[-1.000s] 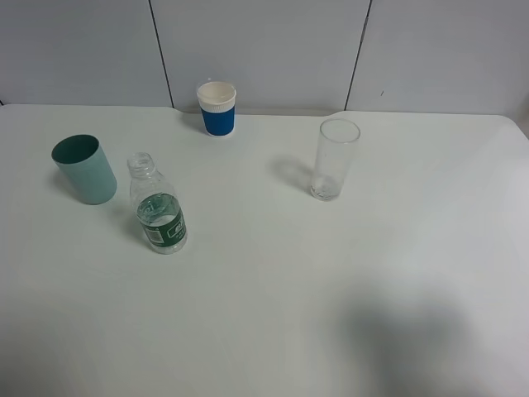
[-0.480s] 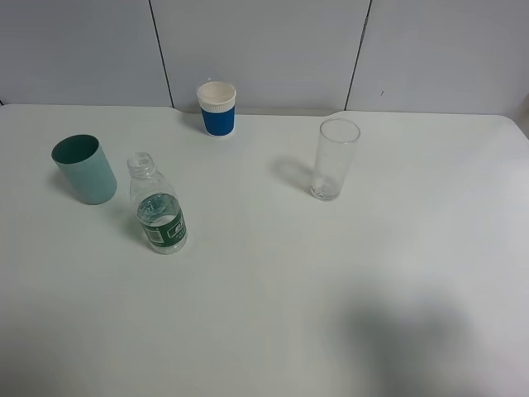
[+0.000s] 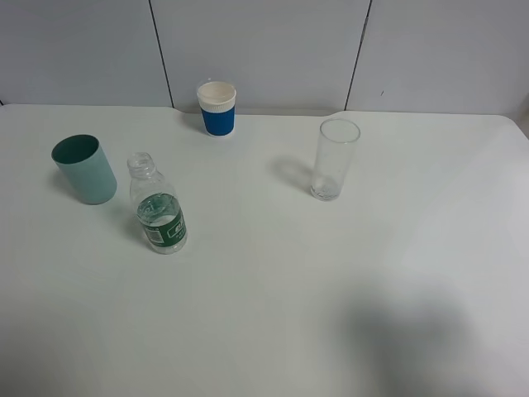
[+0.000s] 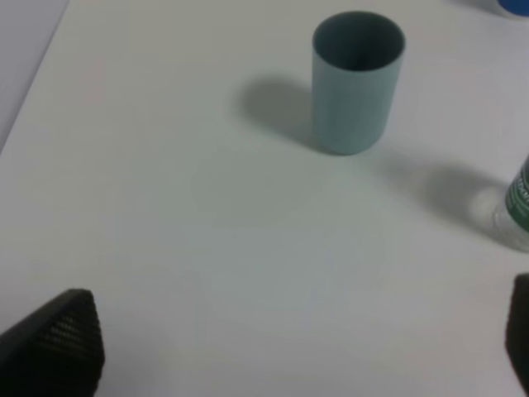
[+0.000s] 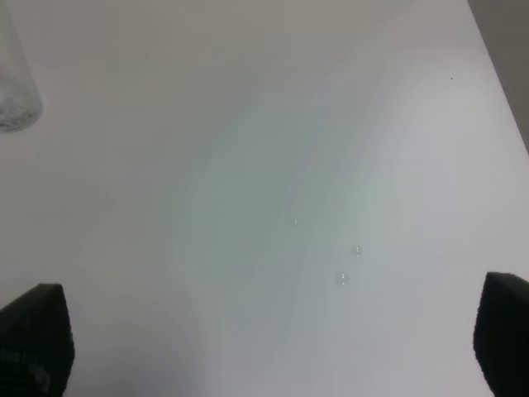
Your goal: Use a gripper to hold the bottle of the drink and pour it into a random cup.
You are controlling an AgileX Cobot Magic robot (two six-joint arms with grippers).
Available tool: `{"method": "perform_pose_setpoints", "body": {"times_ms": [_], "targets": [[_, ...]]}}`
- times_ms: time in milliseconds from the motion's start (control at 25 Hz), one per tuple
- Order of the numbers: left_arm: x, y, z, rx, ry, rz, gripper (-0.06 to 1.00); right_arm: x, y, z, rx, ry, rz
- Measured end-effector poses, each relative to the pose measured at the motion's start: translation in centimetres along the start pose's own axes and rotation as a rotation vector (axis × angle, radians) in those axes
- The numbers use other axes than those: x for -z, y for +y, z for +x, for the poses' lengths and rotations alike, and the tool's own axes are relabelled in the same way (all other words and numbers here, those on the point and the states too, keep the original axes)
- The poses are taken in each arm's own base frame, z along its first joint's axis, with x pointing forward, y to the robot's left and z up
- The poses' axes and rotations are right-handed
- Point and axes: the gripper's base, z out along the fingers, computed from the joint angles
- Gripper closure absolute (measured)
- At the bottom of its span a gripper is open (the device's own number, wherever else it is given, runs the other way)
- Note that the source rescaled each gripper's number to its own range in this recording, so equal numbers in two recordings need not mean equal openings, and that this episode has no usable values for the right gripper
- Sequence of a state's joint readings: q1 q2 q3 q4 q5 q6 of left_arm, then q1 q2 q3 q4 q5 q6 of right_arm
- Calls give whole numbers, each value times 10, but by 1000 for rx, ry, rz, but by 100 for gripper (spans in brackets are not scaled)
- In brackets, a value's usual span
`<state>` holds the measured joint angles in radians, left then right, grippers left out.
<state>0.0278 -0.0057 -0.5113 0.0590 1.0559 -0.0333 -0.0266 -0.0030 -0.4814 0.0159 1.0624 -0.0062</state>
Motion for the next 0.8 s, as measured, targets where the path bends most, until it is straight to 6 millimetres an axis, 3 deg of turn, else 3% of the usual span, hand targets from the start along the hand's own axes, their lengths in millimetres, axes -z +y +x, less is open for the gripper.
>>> {"method": "perform_pose_setpoints", "body": {"times_ms": [800], "targets": [[0,0,0,0,0,0,-6,0,0,0,0,0,0]]}}
